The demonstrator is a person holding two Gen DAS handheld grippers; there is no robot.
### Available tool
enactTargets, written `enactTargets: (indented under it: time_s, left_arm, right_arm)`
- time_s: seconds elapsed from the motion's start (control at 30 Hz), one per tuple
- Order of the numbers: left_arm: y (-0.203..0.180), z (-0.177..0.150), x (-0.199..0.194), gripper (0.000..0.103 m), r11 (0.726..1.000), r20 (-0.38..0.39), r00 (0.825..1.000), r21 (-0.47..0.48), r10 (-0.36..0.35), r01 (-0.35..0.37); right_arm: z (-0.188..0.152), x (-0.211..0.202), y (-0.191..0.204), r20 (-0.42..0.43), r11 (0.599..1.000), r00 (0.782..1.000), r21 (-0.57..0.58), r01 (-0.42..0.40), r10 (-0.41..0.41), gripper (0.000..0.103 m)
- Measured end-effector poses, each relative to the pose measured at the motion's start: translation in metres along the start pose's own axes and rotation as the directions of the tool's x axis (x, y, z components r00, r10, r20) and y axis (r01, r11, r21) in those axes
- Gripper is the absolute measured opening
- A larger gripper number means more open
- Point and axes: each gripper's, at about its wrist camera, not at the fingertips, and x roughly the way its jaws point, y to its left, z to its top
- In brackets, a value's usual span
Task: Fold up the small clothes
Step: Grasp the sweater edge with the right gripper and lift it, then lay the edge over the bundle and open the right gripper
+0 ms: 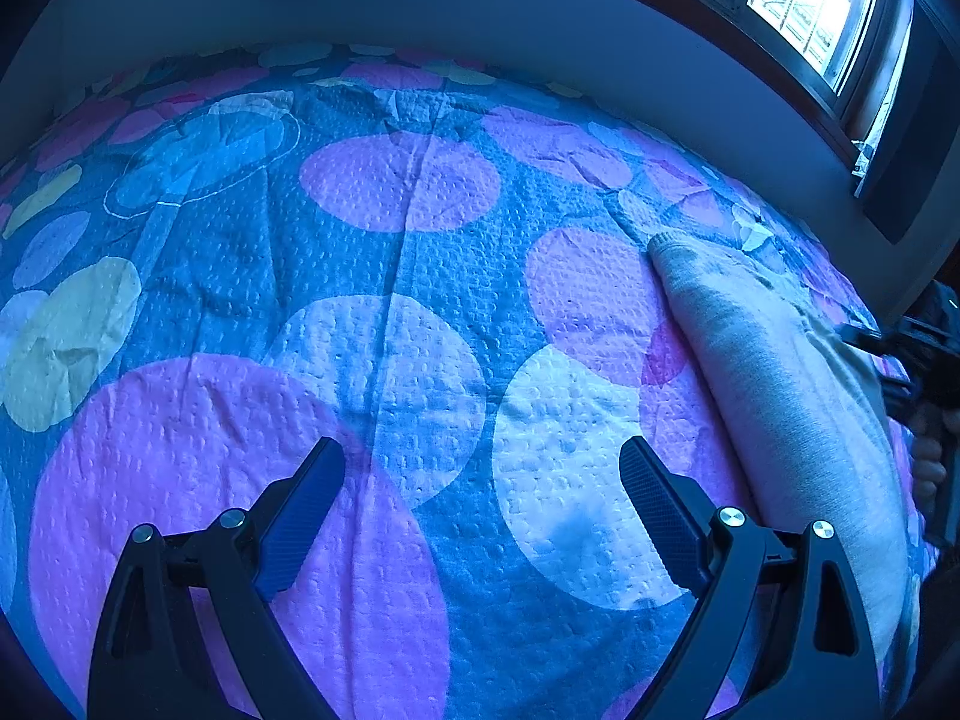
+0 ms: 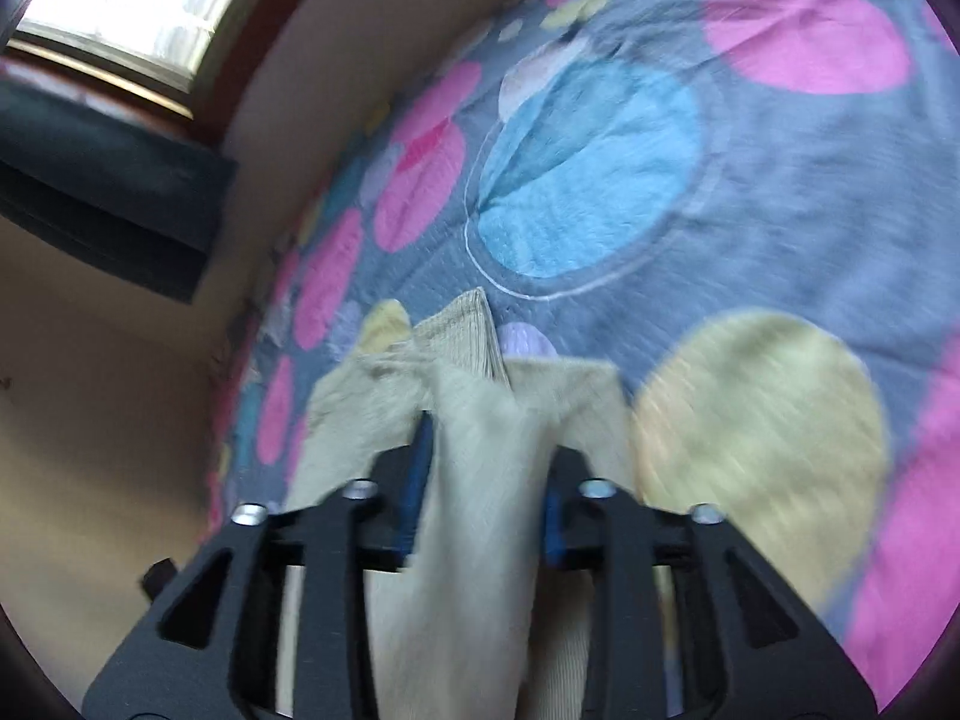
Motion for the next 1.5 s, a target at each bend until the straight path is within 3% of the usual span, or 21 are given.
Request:
enactTargets:
  time_s: [0.2, 0.37, 0.5, 0.7, 0.87, 1.03, 1.23, 1.5]
  left_arm:
    - [-0.003, -0.003, -0.005, 0.092, 1.0, 0.013, 1.0, 0.001, -0.024, 0.024]
    - [-0.015, -0.008, -0.02, 0.092, 1.0, 0.047, 0.999, 0.025, -0.02, 0.019]
    - [-0.026, -0.023, -0.043, 0.092, 0.997, 0.052, 0.995, 0.013, -0.08, 0.08]
    - [-0.053, -0.063, -0.078, 0.092, 0.983, 0.043, 0.99, 0.127, -0.136, 0.129]
    - [-0.076, -0.079, -0.075, 0.092, 0.971, 0.011, 0.995, 0.221, -0.095, 0.09]
    - [-0.084, -0.075, -0.061, 0.092, 0.979, -0.015, 0.997, 0.19, -0.073, 0.074]
    - [-0.093, -0.076, -0.046, 0.092, 0.978, -0.057, 0.998, 0.203, -0.038, 0.048]
    - [-0.085, -0.087, -0.066, 0.092, 0.984, -0.025, 0.996, 0.159, -0.08, 0.083]
  right_arm:
    - [-0.065, -0.076, -0.019, 0.03, 0.994, 0.995, 0.053, -0.095, 0.093, 0.042]
    - [-0.122, -0.103, -0.044, -0.003, 0.973, 0.983, 0.144, -0.179, 0.181, 0.043]
    - [-0.144, -0.103, -0.045, -0.028, 0.96, 0.973, 0.173, -0.221, 0.229, 0.043]
    - [-0.152, -0.096, -0.043, -0.045, 0.959, 0.973, 0.184, -0.214, 0.226, 0.044]
    - [-0.157, -0.088, -0.043, -0.048, 0.955, 0.974, 0.211, -0.209, 0.223, 0.044]
    - [-0.159, -0.083, -0.039, -0.048, 0.958, 0.974, 0.197, -0.207, 0.22, 0.043]
    - [-0.155, -0.072, -0.034, -0.067, 0.963, 0.976, 0.192, -0.189, 0.205, 0.033]
    - [-0.156, -0.087, -0.051, -0.037, 0.958, 0.979, 0.216, -0.19, 0.202, 0.034]
